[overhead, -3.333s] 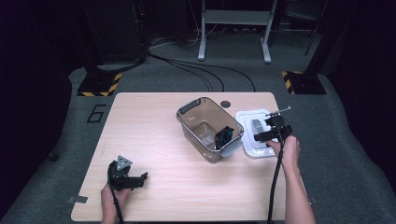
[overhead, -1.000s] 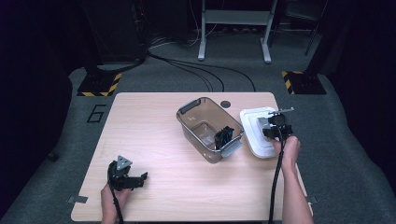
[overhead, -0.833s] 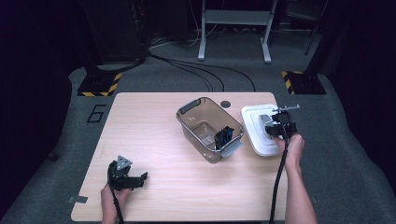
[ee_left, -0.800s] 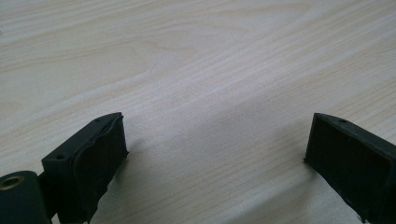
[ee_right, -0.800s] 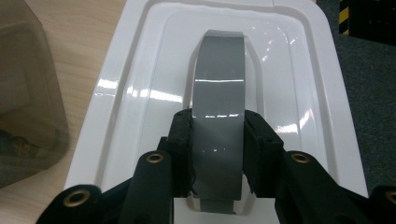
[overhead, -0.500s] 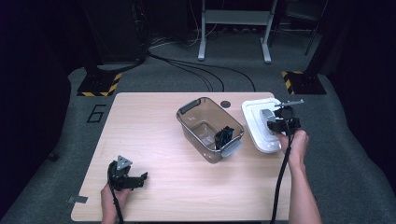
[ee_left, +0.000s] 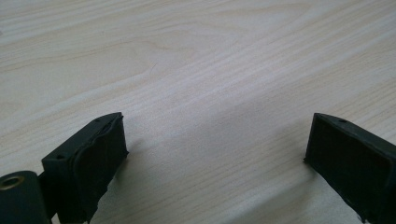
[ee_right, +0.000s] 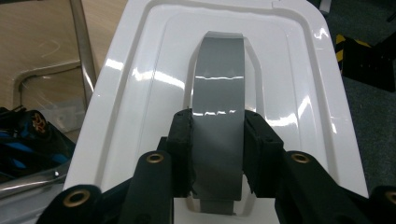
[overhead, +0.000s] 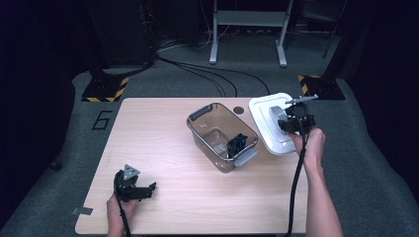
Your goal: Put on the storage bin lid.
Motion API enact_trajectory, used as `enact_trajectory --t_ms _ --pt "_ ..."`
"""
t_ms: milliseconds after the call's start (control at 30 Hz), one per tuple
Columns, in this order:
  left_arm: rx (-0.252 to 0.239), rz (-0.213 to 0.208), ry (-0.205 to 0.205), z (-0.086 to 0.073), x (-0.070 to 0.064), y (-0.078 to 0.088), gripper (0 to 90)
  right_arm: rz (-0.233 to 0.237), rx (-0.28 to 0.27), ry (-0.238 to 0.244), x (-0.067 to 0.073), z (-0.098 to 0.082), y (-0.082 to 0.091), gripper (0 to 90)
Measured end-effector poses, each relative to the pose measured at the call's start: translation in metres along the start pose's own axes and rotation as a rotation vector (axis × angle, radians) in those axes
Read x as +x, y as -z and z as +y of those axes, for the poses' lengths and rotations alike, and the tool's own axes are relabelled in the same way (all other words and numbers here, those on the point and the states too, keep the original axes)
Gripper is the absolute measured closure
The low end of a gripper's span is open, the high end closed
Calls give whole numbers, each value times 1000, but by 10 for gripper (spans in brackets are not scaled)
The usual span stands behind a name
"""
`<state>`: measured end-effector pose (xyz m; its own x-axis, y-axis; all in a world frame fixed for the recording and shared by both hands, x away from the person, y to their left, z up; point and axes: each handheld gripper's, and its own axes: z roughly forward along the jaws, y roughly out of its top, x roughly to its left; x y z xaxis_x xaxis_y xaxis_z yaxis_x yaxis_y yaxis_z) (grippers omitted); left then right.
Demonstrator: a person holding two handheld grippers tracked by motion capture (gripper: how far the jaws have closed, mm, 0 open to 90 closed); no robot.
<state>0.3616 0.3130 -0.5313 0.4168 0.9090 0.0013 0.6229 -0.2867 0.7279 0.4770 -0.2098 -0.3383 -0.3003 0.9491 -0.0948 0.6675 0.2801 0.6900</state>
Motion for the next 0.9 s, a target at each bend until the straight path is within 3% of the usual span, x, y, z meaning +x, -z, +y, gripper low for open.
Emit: enact_trajectory --t_ms 400,900 --pt "-3 3 0 0 0 0 50 37 -11 47 18 19 13 667" --pt "-3 3 0 0 0 0 50 89 -13 116 48 38 14 666"
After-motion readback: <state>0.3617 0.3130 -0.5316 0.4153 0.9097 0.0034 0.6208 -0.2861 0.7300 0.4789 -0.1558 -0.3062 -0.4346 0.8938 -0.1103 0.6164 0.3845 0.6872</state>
